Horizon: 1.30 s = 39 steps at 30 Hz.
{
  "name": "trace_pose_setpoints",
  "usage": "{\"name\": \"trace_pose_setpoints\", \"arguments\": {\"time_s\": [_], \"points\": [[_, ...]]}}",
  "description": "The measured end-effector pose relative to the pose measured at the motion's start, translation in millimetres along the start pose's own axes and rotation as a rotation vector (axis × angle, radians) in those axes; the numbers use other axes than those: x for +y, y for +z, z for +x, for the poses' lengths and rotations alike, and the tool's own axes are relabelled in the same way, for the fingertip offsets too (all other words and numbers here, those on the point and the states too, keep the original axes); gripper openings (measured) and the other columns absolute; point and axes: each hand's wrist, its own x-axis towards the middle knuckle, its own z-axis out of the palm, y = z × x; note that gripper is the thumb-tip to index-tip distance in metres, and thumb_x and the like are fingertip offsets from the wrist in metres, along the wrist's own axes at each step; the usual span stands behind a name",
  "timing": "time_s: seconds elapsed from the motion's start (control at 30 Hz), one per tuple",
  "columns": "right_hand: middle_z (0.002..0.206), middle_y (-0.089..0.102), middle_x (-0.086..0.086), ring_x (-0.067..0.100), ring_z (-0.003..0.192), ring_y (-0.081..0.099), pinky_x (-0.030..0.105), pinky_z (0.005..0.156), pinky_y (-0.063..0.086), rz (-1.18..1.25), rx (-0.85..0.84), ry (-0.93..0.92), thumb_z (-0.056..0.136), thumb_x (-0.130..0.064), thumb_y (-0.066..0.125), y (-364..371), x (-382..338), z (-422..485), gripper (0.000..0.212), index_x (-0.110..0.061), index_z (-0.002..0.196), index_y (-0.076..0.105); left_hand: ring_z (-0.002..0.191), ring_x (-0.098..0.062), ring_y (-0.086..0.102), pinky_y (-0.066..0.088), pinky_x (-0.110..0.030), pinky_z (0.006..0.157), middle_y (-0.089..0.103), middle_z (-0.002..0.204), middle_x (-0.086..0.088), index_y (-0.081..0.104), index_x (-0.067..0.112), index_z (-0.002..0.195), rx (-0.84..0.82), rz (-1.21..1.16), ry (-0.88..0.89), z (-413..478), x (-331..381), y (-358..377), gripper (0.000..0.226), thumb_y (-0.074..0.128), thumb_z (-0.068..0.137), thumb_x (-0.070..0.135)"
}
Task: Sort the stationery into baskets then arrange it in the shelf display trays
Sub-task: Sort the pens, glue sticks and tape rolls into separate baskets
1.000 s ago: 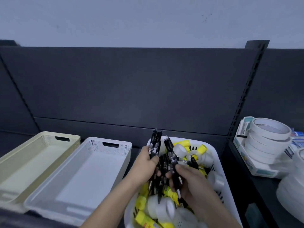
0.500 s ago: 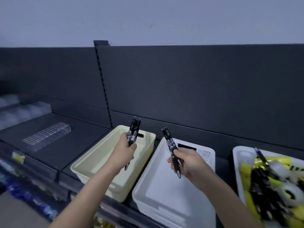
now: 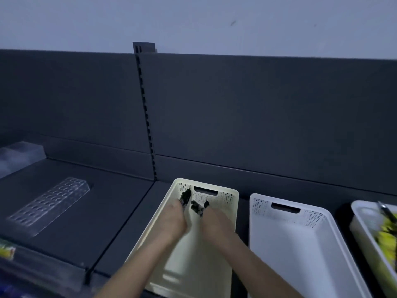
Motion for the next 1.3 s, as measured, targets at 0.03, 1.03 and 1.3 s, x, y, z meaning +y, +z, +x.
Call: {"name": "trace_pose_setpoints", "arguments": {"time_s": [0.03,1.03,1.3], "points": [[0.121,0.057,0.014,0.029,0.112,0.056,0.031,0.079,0.041,-0.027,0.0,-0.009,0.093,-0.004,0.036,4,0,0,0.03,-0.001,0.117,0.053,0.109,-0.033,0.051,0.042,-0.036,0.086,0.051,0.117,-0.017,0.04,0.008,0.112,-0.01,0.046,0.012,2,0,1,0.024,0.042,0.089,0.014],[0.119,0.057,0.005,0.024,0.11,0.054,0.034,0.091,0.044,-0.114,0.528,0.224,0.095,-0.029,0.045,-117,302,-208,0.033,-0.011,0.12,0.056,0.126,-0.018,0.045,0.036,-0.026,0.103,0.05,0.136,-0.003,0.045,0.015,0.134,-0.122,0.137,0.751,-117,244,122,0.038,0.039,0.098,0.023],[0.091,0.056,0.006,0.022,0.087,0.056,0.03,0.073,0.042,0.024,0.471,0.267,0.094,-0.018,0.045,-149,403,-257,0.015,-0.011,0.088,0.057,0.101,-0.029,0.058,0.046,-0.036,0.083,0.065,0.106,-0.013,0.057,0.005,0.099,-0.109,0.133,0.695,-158,324,187,0.021,0.042,0.094,0.018]]}}
